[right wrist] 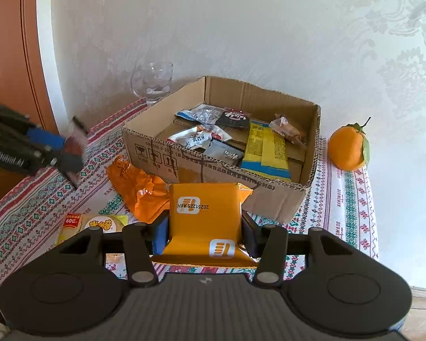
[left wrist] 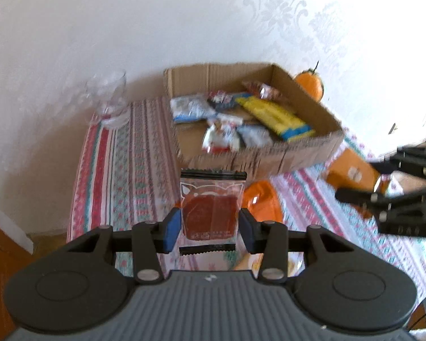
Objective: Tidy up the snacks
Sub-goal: 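Drop the brown meat packet into the box with the left gripper while the right carries the orange packet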
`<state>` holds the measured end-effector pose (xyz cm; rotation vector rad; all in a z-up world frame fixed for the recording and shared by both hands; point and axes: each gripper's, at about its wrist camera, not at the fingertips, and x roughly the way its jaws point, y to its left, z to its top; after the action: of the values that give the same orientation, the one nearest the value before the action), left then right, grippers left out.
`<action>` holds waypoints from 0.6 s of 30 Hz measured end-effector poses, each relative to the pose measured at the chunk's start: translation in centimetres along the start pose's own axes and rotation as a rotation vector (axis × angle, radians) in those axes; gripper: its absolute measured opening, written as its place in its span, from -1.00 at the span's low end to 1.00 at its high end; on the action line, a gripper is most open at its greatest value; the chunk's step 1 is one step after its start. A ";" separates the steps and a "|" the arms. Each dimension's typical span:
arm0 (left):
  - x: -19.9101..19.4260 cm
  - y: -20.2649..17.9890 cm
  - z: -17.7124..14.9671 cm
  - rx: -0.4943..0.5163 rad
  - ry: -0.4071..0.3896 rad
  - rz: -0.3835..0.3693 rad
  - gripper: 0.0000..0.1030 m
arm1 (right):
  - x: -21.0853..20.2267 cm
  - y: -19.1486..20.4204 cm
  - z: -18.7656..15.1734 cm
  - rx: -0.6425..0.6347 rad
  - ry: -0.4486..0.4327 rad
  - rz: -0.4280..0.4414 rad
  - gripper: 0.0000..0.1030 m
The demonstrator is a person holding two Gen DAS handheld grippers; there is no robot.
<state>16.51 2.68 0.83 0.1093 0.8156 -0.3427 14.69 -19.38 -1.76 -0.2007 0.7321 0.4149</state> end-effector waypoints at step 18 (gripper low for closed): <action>8.6 0.3 9.8 -0.035 0.036 0.033 0.34 | -1.6 -1.5 0.3 0.015 -0.036 -0.020 0.08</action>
<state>28.87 -1.46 1.23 0.0967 0.8546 -0.2961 14.48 -21.05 -0.41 -0.1854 0.6970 0.3931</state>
